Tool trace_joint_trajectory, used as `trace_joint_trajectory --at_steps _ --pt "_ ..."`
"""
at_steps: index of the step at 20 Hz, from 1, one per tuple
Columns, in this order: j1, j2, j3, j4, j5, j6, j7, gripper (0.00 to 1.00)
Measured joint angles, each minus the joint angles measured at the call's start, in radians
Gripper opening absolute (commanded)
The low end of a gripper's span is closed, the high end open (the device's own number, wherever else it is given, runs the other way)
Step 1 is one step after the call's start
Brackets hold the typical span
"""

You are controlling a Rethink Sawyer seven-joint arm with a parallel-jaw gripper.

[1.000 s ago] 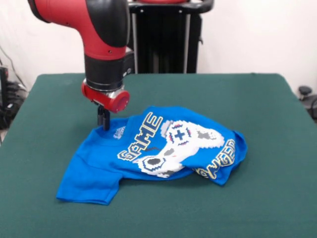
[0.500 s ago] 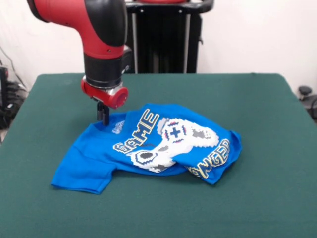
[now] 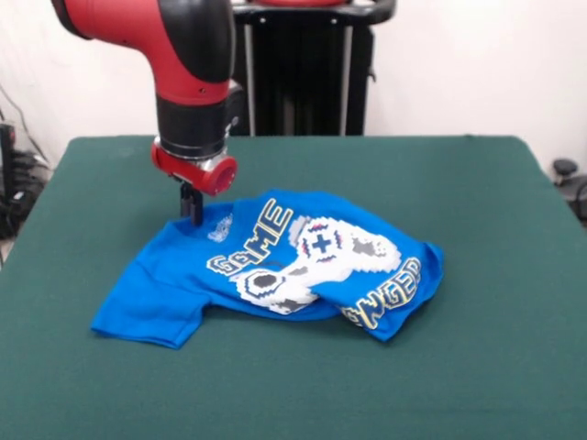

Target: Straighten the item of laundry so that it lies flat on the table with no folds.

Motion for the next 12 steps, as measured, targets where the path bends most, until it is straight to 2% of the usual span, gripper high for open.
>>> trace_joint_trajectory --at_steps 12 --pt "-0.017 -0.024 0.000 0.055 -0.037 0.000 0.000 0.00"
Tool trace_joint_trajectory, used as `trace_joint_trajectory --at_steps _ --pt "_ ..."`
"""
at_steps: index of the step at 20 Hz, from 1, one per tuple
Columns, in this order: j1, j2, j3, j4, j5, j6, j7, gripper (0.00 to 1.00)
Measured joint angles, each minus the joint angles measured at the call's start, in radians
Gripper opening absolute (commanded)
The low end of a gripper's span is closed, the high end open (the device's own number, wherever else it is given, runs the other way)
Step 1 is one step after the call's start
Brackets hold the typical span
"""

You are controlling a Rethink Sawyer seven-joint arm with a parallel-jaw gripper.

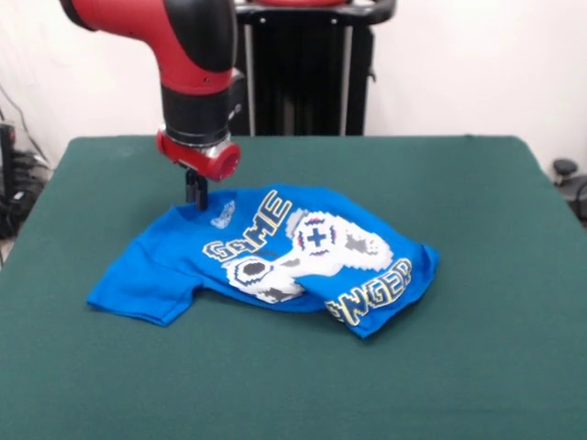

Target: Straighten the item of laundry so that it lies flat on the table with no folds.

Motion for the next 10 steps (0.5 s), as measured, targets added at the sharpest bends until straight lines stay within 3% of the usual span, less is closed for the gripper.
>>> trace_joint_trajectory --at_steps 10 --pt "-0.036 -0.038 0.000 0.066 -0.018 0.000 0.000 0.00"
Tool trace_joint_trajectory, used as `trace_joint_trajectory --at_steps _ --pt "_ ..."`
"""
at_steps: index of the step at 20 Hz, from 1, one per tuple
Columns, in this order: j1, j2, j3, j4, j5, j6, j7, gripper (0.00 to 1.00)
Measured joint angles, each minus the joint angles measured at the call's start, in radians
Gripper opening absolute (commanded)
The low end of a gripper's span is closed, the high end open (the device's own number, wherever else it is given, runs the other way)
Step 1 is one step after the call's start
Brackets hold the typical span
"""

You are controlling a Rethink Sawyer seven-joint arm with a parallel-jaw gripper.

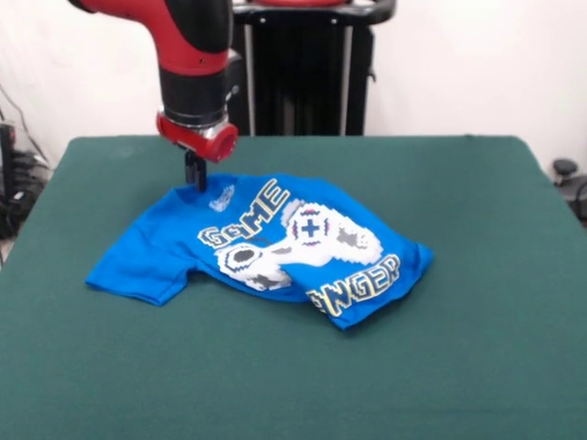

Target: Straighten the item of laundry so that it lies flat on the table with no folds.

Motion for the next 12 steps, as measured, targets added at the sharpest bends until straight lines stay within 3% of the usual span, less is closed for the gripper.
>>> trace_joint_trajectory --at_steps 12 --pt "-0.019 -0.011 0.006 0.086 -0.005 0.000 0.000 0.00"
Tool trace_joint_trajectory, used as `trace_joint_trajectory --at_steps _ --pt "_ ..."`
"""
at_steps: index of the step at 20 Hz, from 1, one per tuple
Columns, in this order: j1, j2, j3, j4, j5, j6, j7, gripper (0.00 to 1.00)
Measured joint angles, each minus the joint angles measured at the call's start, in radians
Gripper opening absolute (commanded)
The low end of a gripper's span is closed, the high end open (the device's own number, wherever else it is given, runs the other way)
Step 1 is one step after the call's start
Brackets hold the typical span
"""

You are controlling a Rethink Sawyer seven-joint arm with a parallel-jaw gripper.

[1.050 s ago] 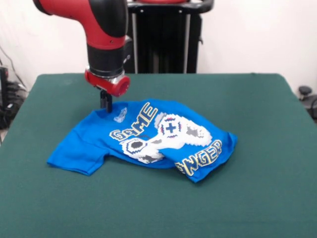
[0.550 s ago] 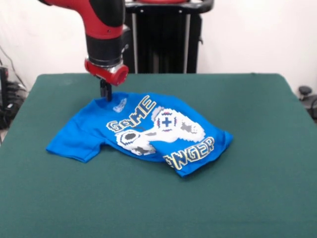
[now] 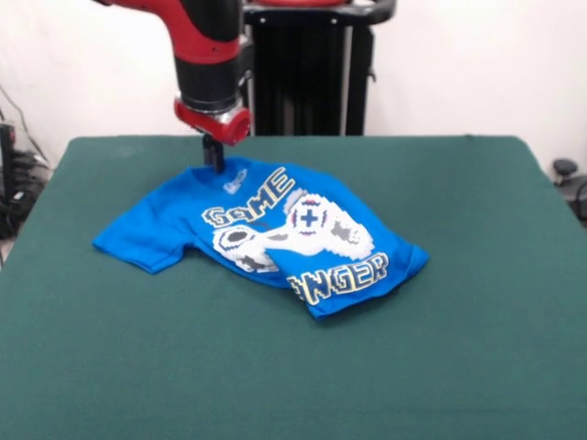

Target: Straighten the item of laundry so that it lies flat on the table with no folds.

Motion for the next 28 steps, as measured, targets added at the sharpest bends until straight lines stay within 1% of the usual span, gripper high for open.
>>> trace_joint_trajectory --at_steps 1,2,12,19,28 --pt "0.000 0.001 0.001 0.005 -0.001 0.000 0.000 0.00" --pt "0.000 0.002 0.005 0.016 -0.010 0.000 0.000 1.00" --pt "0.013 -0.005 0.006 0.028 -0.017 0.000 0.000 1.00" --pt "0.041 -0.053 0.007 0.023 -0.014 0.026 0.000 1.00" --pt "0.070 -0.100 0.008 -0.017 0.035 0.089 0.000 1.00"
